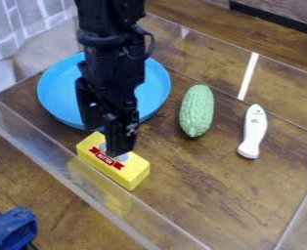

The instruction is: Put the yellow brick in the blue tray

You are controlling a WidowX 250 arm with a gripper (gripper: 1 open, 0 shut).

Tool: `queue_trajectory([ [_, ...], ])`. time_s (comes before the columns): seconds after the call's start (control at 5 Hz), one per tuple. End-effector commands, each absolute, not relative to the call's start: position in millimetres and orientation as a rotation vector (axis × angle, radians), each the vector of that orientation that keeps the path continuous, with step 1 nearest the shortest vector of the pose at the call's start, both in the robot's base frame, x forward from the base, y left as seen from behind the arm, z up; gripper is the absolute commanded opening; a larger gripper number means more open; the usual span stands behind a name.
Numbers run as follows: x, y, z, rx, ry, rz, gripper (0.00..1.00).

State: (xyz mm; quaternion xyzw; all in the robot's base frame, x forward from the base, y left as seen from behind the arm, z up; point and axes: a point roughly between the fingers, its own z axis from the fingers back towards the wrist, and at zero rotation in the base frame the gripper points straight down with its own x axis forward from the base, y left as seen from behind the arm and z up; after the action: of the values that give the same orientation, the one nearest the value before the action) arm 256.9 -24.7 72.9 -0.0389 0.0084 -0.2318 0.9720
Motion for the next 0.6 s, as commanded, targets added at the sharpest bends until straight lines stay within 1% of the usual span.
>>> queue_trajectory([
  [0.0,263.0,-15.9,84.9,-0.067,-0.054,-0.478,1.0],
  [0.4,264.6,-7.7,76.7,-0.069,-0.068,-0.502,1.0],
])
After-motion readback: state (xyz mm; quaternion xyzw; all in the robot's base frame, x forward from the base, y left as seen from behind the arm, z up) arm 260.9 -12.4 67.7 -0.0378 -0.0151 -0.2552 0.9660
